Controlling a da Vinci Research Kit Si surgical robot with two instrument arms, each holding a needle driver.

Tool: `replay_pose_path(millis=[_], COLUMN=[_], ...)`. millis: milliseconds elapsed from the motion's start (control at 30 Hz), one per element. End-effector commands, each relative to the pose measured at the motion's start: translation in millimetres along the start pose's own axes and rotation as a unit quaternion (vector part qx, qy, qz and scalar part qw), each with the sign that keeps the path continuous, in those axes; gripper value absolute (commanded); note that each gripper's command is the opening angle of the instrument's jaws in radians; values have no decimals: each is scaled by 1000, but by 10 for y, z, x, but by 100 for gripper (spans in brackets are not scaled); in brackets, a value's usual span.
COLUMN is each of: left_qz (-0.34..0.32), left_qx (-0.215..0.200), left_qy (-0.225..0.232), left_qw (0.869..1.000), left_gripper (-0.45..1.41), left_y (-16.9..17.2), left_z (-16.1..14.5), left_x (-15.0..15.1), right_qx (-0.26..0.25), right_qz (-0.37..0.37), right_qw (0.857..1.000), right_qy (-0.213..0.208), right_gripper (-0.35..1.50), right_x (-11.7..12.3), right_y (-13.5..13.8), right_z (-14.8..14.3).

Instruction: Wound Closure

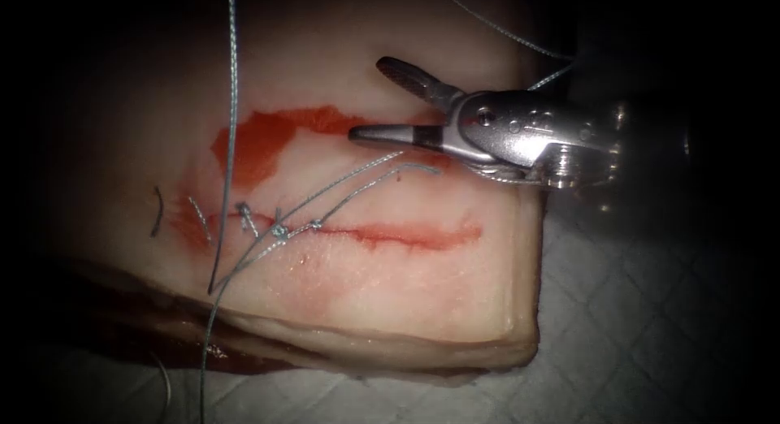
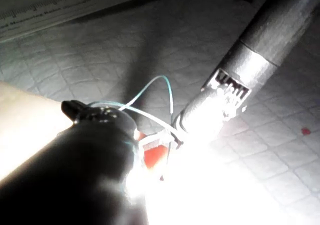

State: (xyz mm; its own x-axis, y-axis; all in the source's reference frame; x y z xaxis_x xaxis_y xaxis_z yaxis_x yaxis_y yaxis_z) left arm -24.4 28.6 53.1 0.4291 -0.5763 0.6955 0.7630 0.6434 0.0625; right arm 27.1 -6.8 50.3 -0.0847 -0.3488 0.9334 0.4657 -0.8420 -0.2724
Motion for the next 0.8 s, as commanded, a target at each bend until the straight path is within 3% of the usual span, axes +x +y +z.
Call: replay_pose_path(millis=[33, 167, 233, 300, 400, 433, 600, 633, 800], left_qz=[0, 0, 0, 2, 7, 21, 30, 31, 49], left_qx=[13, 48, 67, 79, 79, 56, 45, 44, 40], left_qy=[2, 2, -1, 4, 24, 44, 51, 56, 83], left_qw=[1000, 999, 998, 997, 997, 997, 997, 997, 995], left_gripper=[-45, -45, -45, -45, -45, -45, -45, -45, -45], left_y=[-10, -44, -66, -82, -99, -106, -107, -107, -104], left_z=[7, 3, 1, 2, 8, 16, 29, 32, 46], left_x=[2, 12, 11, 9, 11, 20, 40, 43, 68], right_qx=[0, -2, -2, 0, -13, -28, -44, -51, -85], right_qz=[1, 16, 22, 28, 37, 43, 70, 68, 82], right_qw=[1000, 1000, 1000, 1000, 999, 998, 996, 996, 992], right_qy=[-4, -4, -4, -3, -18, -32, -40, -42, -51], right_gripper=[118, 111, 67, 37, 35, 35, 39, 49, 30], right_x=[0, -1, -4, -7, -13, -16, -19, -17, -12], right_y=[0, 1, 8, 15, 30, 44, 74, 81, 96], right_z=[6, 2, 2, 6, 14, 18, 24, 25, 30])
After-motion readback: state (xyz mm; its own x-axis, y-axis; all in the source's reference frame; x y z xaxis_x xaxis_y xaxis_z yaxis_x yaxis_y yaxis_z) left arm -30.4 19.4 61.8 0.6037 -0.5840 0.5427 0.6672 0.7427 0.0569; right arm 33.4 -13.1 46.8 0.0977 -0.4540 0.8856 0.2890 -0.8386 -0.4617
